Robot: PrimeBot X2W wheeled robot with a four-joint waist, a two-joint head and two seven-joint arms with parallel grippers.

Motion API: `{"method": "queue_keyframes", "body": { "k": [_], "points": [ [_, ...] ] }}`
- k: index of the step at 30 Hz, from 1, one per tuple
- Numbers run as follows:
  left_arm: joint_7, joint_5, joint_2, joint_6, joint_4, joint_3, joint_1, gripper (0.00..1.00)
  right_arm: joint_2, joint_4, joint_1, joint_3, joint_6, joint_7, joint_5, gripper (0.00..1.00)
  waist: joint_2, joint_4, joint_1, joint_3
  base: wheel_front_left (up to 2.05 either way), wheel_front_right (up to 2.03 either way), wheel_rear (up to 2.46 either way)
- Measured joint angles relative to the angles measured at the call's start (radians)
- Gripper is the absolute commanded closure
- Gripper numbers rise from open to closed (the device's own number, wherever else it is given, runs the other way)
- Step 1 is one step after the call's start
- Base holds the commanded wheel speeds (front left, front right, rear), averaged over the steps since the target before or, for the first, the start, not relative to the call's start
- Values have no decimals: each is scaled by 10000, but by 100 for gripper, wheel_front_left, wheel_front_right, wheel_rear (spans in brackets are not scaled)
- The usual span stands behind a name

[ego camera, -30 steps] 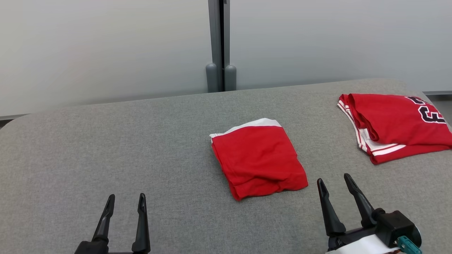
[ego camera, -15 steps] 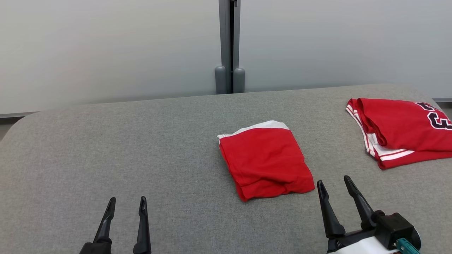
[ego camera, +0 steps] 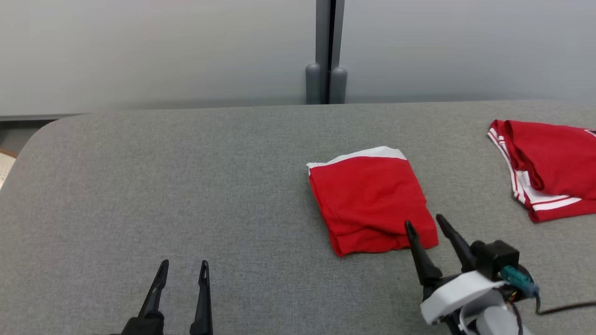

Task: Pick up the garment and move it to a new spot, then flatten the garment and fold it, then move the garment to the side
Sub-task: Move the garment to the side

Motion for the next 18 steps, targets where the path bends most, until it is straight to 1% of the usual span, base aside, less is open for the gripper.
{"method": "queue_keyframes", "body": {
  "k": [3, 6, 10, 13, 16, 18],
  "points": [
    [0, 15, -4, -65, -15, -140, -354, 0, -683, 1143, -1199, 635, -2, 0, 934, 0, 0, 184, 0, 411, 0, 0, 0],
    [0, 17, -6, -67, -40, -261, -600, 0, -1373, 1833, -2211, 1281, -2, 589, 2360, 0, -1, 424, 0, 835, 0, 0, 0],
    [0, -77, 0, -73, -17, -360, -805, 0, -2276, 2146, -3008, 1774, -4, 1979, 4437, 0, -1, 810, 0, 1306, 0, 0, 0],
    [0, -121, 0, -77, -23, -479, -947, 0, -2832, 2184, -3390, 1956, -4, 2871, 5626, 0, 0, 1075, 0, 1612, 0, 0, 0],
    [0, -217, -2, -77, -23, -593, -1075, 0, -3183, 2291, -3705, 2075, -4, 3576, 6424, 0, 0, 1284, 0, 1893, 0, 0, 0],
    [0, -253, -2, -82, 25, -654, -1169, 0, -3348, 2508, -3869, 2247, -4, 3929, 6667, 0, 0, 1396, 0, 2039, 0, 0, 0]
  ]
}}
